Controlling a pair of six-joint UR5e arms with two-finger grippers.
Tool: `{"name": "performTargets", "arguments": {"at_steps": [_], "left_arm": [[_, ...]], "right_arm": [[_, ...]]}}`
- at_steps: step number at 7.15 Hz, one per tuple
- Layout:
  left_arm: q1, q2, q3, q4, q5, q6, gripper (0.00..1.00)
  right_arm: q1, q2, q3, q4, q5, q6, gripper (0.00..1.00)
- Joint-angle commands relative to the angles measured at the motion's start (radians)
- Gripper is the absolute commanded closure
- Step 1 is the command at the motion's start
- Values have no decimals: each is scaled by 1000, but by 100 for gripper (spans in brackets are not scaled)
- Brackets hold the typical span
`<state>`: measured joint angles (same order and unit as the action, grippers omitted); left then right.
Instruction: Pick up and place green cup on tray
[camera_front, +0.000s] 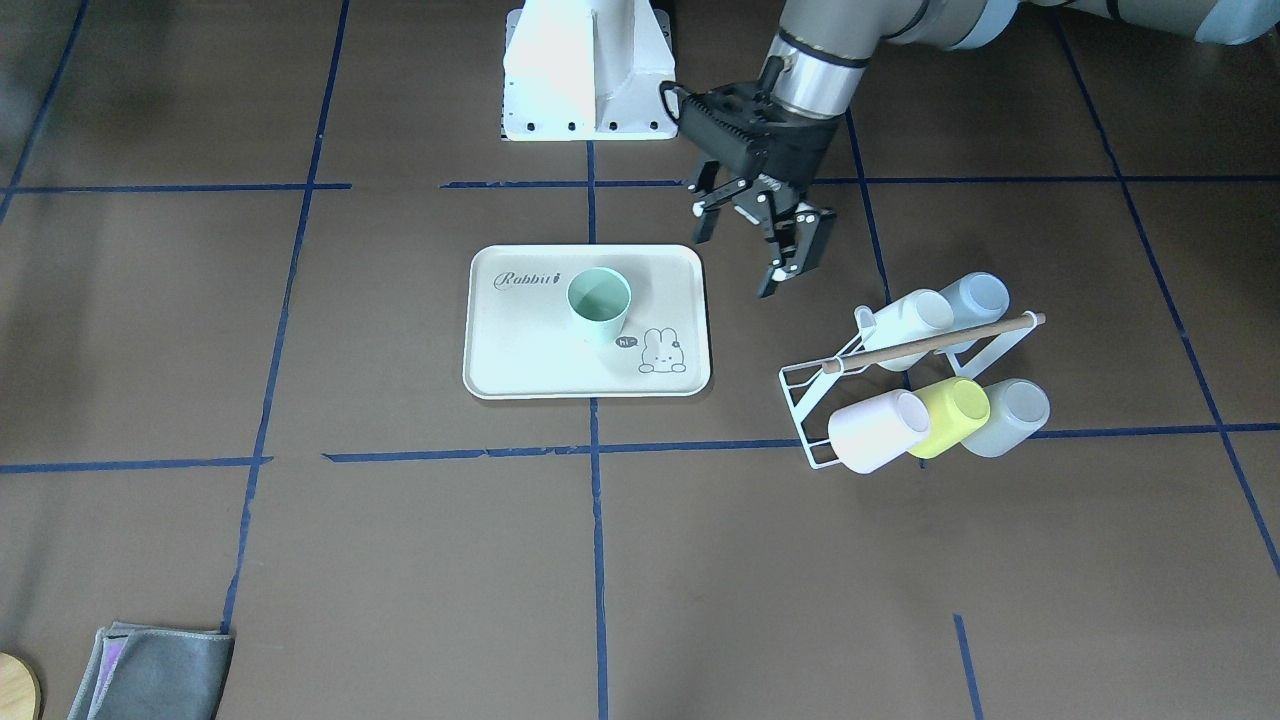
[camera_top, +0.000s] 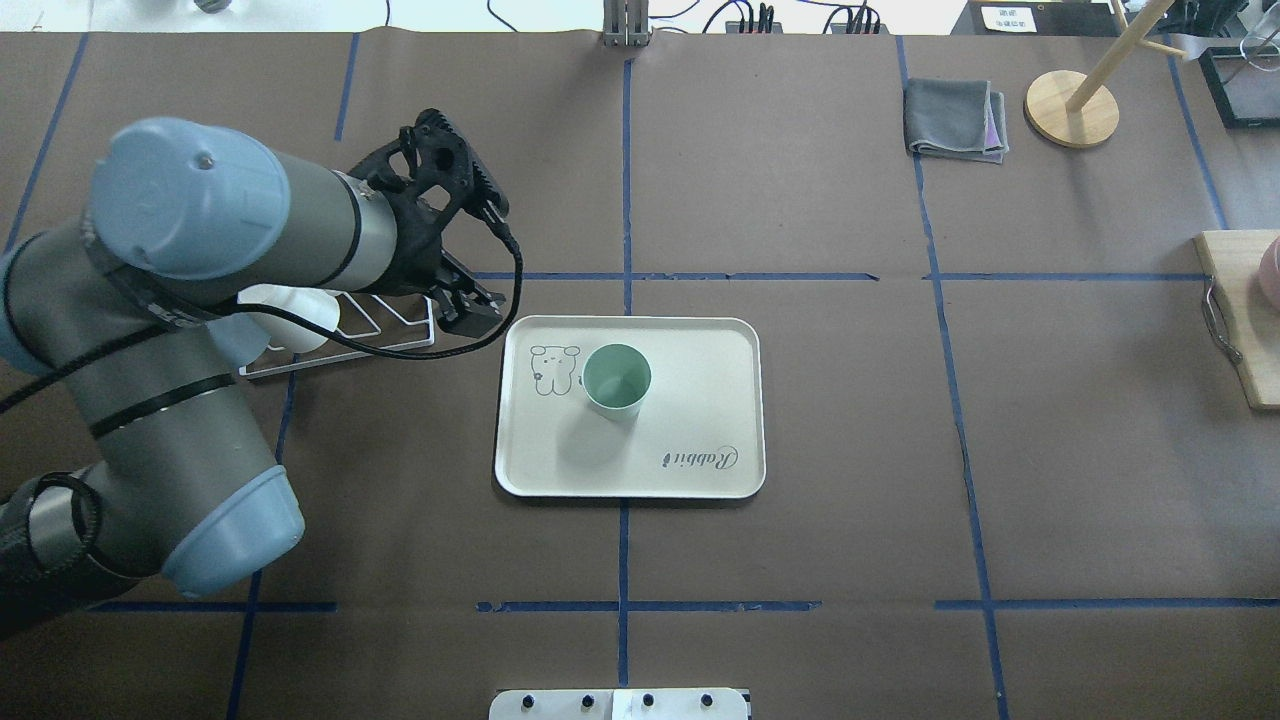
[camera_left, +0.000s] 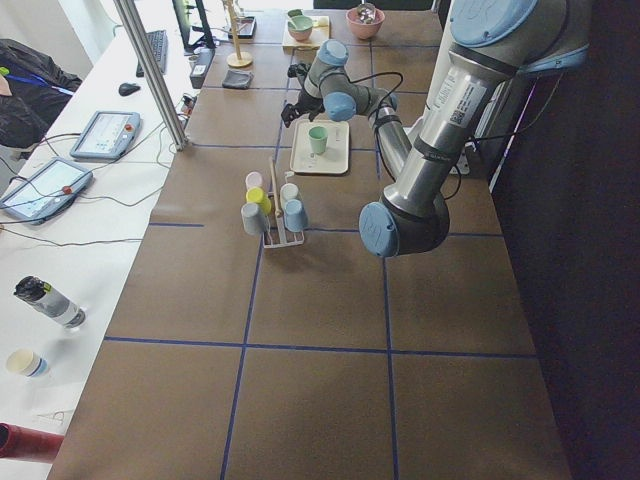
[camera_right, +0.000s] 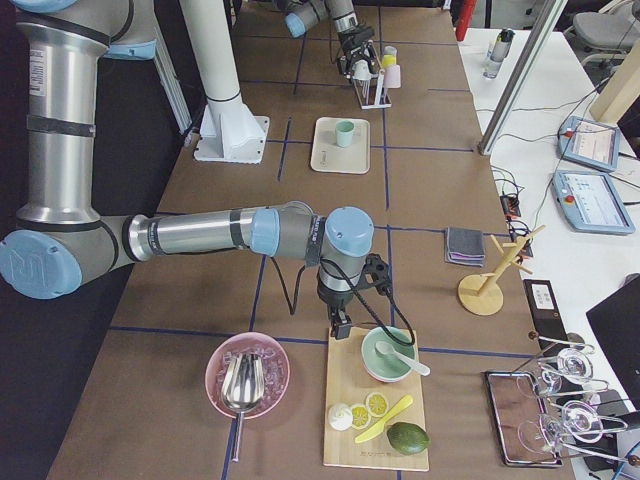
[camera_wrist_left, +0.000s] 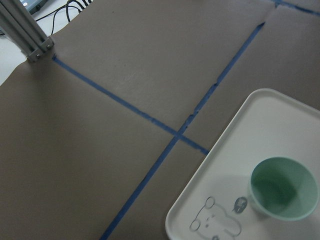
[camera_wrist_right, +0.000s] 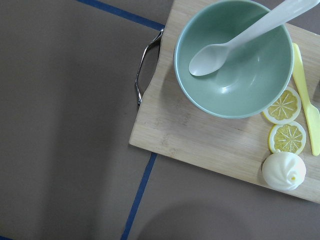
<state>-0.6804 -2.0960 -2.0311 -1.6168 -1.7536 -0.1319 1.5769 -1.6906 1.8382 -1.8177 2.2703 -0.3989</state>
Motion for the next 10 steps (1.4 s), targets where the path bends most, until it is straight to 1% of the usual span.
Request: {"name": "performTargets", "arguments": {"at_steps": [1,2,3,4,5,6,7,8,9,10], "left_arm": [[-94,78,-96,153,-15,172,1],[-157,111,-92,155,-27,178,1],[-244,149,-89,172,-117,173,0],[-368,189,-81,204,-212,169,0],[-504,227,-33,240,-319,169,0],[-662,279,77,247,-475,175,0],[-764,303,209,239,-606,176,0],[-793,377,274,235,-622,176,0],[-795,454,276,233,-623,167,0],[-795,543,310,229,-612,176,0]], "right_arm": [[0,0,-14,23,0,0,0],[0,0,-48,65,0,0,0],[0,0,-83,110,2,2,0],[0,0,-86,113,2,2,0],[0,0,-85,113,2,5,0],[0,0,-79,113,3,23,0],[0,0,-77,113,8,29,0],[0,0,-76,113,8,29,0],[0,0,-74,113,8,29,0],[0,0,-73,113,8,29,0]]}}
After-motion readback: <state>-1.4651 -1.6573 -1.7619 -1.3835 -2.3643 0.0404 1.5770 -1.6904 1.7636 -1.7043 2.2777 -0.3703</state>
